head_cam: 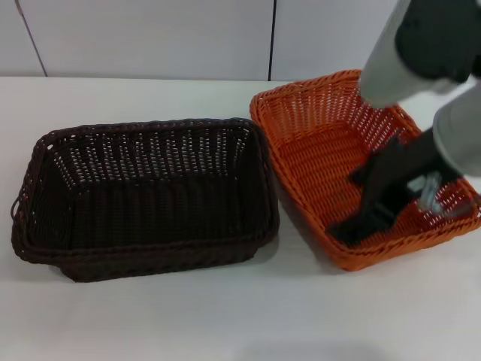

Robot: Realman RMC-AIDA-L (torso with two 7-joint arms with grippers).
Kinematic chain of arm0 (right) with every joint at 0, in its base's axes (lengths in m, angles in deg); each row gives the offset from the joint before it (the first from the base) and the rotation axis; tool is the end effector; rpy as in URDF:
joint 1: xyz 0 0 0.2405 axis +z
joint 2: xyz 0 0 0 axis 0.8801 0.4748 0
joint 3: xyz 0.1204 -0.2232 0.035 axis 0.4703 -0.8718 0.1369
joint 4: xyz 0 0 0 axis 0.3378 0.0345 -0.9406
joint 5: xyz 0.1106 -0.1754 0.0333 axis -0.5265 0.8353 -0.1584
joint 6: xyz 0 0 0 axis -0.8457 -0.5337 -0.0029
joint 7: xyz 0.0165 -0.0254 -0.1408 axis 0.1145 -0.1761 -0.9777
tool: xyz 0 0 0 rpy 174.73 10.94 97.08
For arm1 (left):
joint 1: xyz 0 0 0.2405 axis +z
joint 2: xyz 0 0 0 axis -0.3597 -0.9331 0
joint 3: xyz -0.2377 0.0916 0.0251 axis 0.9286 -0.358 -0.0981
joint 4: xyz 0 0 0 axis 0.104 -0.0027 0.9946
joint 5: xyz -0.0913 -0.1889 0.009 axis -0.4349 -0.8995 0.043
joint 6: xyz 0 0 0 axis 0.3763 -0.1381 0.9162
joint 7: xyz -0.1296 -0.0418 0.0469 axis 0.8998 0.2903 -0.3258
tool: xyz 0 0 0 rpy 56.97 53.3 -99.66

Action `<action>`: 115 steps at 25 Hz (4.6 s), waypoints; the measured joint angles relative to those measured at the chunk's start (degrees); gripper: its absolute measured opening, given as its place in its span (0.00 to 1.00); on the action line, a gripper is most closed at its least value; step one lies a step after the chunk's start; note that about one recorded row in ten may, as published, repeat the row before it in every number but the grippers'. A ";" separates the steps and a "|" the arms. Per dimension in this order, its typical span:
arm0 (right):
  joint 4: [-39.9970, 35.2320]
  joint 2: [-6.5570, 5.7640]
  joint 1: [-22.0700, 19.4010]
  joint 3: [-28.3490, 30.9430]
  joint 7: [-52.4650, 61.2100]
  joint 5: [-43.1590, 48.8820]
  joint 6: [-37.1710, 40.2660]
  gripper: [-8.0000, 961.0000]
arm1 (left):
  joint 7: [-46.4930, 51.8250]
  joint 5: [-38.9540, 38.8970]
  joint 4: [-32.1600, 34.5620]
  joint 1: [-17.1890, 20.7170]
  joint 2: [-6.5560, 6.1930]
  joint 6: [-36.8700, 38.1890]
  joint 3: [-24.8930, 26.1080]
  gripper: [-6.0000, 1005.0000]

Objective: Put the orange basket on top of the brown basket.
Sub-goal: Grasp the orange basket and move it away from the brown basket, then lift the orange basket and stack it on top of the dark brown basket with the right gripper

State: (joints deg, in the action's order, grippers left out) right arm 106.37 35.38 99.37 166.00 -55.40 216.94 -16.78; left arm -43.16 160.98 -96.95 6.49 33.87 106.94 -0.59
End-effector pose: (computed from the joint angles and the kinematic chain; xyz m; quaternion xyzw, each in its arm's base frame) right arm 0.0837 0.3196 0.0292 -0.9582 0.1537 -0.1729 0.1683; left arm -0.4295 0.2749 0.0562 -0.5106 -0.3388 -0.1842 0.7685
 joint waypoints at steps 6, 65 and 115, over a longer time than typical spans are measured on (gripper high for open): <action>0.76 0.00 -2.38 -5.31 0.85 0.68 -0.74 0.86 | -0.08 0.01 0.08 -0.21 -0.09 -1.50 0.85 0.78; 4.71 1.17 2.89 -9.61 -0.28 17.92 8.83 0.24 | -0.08 0.00 1.42 -0.25 -0.20 -5.70 3.64 0.77; -4.28 0.85 5.30 -29.32 -52.19 22.77 21.24 0.18 | 2.20 0.01 1.55 -0.71 0.44 -12.87 3.15 0.77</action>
State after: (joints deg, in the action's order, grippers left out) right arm 102.09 36.22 104.68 136.69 -107.58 239.71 4.45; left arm -40.96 160.98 -95.40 5.78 34.31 94.08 2.56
